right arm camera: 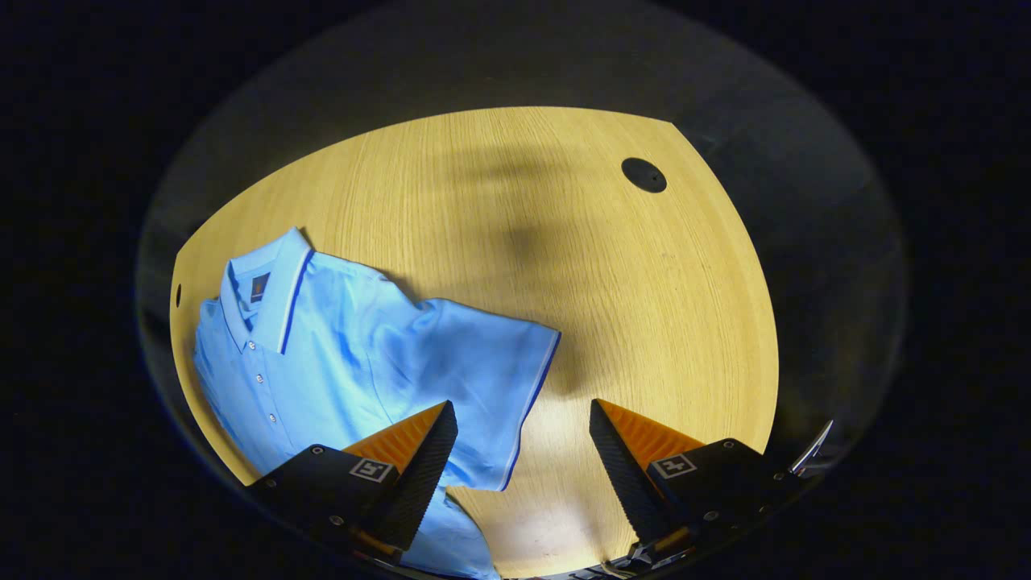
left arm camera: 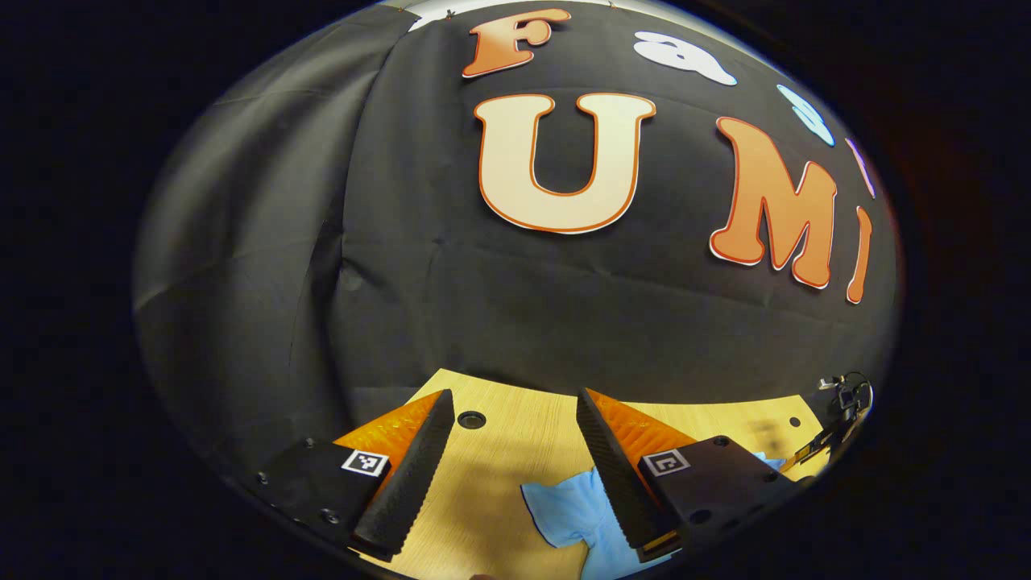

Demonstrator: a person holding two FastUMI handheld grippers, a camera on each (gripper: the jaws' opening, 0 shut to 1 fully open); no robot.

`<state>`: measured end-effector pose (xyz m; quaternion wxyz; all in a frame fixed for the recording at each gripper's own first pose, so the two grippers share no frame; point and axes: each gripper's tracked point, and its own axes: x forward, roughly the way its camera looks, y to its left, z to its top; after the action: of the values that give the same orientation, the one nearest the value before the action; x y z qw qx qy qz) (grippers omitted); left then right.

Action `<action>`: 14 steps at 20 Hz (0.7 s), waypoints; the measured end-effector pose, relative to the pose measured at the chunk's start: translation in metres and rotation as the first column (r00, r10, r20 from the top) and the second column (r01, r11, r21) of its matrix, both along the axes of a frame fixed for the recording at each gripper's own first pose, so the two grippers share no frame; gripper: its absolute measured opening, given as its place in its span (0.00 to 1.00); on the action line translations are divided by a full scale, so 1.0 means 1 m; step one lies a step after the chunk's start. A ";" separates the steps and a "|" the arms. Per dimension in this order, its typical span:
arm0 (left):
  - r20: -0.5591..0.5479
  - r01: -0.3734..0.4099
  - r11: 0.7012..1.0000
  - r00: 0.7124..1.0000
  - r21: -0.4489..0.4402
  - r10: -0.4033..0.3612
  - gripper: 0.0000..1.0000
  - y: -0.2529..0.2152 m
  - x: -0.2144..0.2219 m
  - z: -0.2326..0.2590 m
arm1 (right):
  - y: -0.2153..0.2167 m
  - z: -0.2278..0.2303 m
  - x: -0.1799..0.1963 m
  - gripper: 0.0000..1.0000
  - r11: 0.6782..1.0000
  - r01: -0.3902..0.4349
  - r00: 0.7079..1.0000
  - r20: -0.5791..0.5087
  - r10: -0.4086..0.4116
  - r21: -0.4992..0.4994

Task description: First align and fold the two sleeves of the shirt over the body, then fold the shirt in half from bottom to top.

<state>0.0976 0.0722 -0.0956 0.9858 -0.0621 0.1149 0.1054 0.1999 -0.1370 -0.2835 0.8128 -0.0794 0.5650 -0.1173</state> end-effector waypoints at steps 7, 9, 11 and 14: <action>-0.036 -0.023 1.000 0.999 -0.016 0.023 0.99 0.006 0.002 -0.016 | -0.004 -0.023 -0.004 0.99 0.998 0.058 0.997 -0.050 -0.055 0.041; -0.047 -0.028 0.999 0.999 -0.026 0.027 0.99 0.006 0.001 -0.020 | -0.003 -0.022 -0.003 0.94 0.996 0.063 0.997 -0.051 -0.060 0.058; -0.044 -0.034 0.999 0.998 -0.027 0.033 0.99 0.006 0.001 -0.019 | 0.000 -0.019 -0.003 0.88 0.990 0.098 0.995 -0.040 -0.095 0.097; -0.034 -0.039 0.999 0.999 -0.020 0.039 0.99 0.006 -0.001 -0.014 | 0.005 -0.027 -0.002 0.72 0.989 0.108 0.994 -0.007 -0.107 0.098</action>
<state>0.0970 0.0782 -0.1097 0.9808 -0.0726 0.1313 0.1245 0.1980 -0.1323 -0.3103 0.8077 -0.0090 0.5743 -0.1330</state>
